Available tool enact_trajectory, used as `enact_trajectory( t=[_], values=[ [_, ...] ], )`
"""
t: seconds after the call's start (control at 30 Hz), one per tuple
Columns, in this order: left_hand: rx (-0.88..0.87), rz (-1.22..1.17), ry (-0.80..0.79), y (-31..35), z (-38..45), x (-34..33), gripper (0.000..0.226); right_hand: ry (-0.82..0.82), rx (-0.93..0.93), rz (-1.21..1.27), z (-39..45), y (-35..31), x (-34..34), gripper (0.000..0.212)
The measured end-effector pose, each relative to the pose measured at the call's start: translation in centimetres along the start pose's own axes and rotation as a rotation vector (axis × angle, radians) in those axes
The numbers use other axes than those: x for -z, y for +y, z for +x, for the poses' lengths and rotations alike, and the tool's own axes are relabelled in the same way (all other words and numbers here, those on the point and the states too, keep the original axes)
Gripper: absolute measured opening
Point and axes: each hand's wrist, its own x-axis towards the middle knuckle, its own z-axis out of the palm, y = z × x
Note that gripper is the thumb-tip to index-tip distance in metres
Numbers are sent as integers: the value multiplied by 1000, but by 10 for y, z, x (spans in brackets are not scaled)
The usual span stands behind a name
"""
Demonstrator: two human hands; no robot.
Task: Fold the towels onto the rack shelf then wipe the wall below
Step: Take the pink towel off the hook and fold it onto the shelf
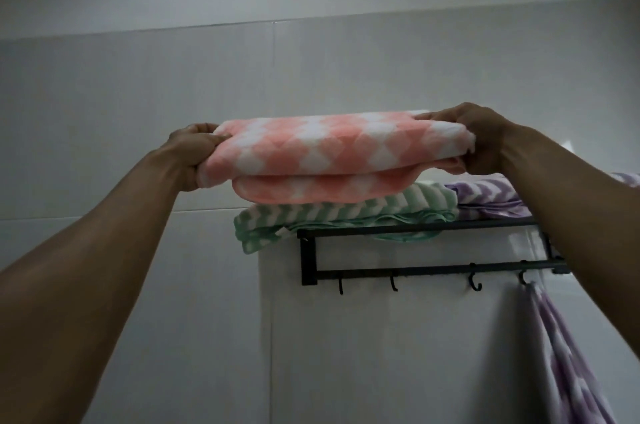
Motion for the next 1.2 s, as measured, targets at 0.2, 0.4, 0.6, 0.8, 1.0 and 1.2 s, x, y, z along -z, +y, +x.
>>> enact_trajectory(
  t=[0.2,0.4,0.6,0.8,1.0,1.2],
  values=[
    [26,93,-111,-3,68,-10,31,65,-24,-51,55,-4,-1,23],
    [142,348,-210,-26,74,-47,16,143,-182,-132,96,24,9,23],
    [125,556,-179,-62,68,-59,20,194,-282,-204,111,54,14,23],
    [177,387,-173,-55,65,-59,13,266,-334,-450,110,46,9,25],
    [381,270,-163,-40,60,-55,62,539,-99,-1005,113,21,5,26],
    [-15,525,-46,-15,40,-86,51,528,534,-1348,76,9,-62,32]
  ],
)
